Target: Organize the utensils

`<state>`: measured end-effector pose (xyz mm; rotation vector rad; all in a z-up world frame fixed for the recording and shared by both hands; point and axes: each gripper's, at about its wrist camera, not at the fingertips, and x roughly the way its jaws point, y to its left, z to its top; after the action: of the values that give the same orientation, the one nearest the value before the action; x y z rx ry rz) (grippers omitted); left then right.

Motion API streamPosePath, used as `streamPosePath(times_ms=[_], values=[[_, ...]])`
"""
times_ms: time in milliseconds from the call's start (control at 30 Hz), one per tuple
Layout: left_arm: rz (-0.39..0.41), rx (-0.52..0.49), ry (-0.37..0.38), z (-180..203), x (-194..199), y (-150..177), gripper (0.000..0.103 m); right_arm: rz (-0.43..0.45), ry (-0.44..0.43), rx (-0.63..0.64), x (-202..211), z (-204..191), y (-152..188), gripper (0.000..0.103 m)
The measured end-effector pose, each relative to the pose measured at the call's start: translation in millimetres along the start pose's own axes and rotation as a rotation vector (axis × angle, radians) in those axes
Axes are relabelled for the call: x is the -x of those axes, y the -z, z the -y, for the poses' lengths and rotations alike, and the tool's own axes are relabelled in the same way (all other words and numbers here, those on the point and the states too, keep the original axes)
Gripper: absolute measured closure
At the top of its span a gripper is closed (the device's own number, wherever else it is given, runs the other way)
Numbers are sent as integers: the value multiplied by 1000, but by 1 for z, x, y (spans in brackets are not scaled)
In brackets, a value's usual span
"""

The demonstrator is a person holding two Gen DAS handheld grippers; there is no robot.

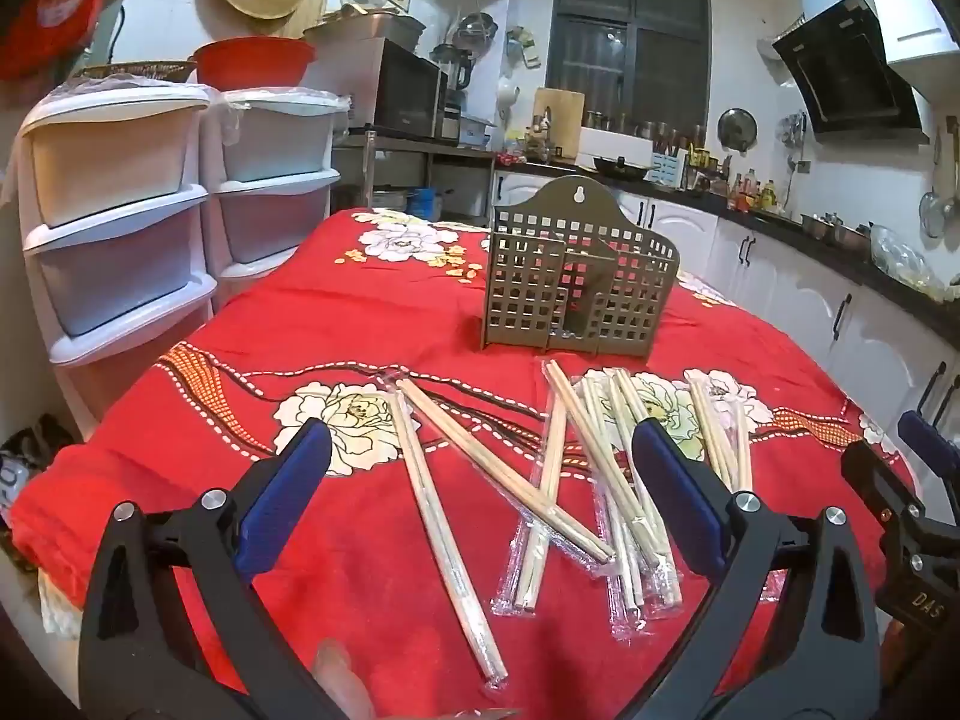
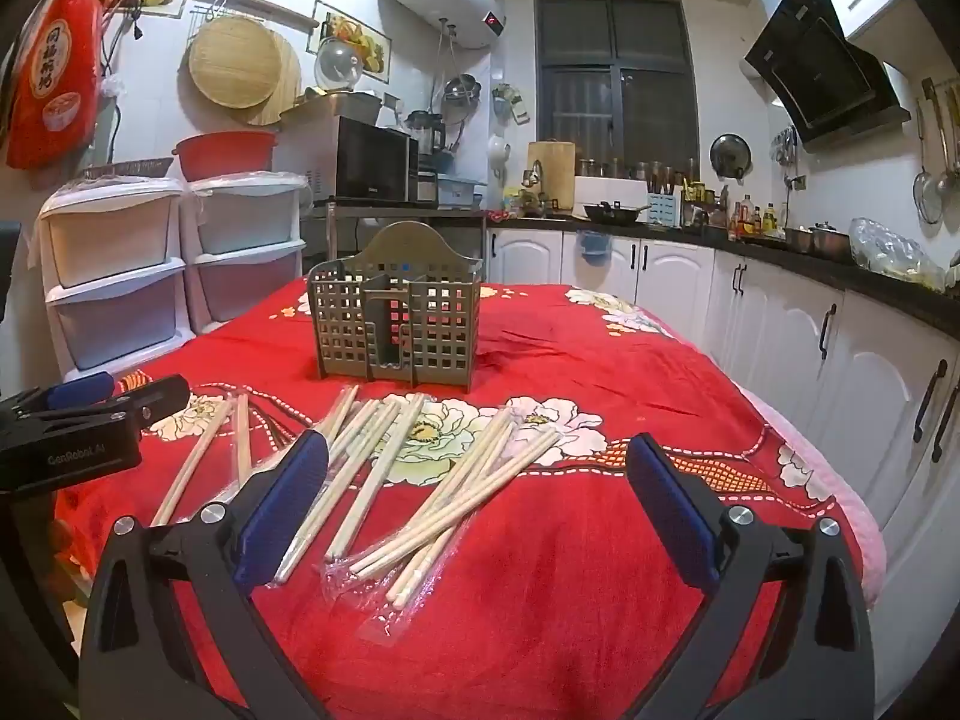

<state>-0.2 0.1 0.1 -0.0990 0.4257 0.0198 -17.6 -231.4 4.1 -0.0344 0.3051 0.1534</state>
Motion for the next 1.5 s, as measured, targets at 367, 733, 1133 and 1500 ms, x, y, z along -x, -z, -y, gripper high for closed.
streamPosePath(times_ms=[367, 733, 1133, 1500], values=[[-3, 4, 2, 0, 0, 0, 11, -2, 2, 2, 0, 0, 0, 6], [-3, 7, 6, -1, 0, 0, 11, 7, 1, -4, 1, -2, -1, 6], [-2, 6, 6, -2, 1, -3, 11, 8, 2, -1, 1, -2, -1, 6], [1, 7, 4, -2, 1, -5, 11, 9, 2, -1, 1, -2, -1, 6]])
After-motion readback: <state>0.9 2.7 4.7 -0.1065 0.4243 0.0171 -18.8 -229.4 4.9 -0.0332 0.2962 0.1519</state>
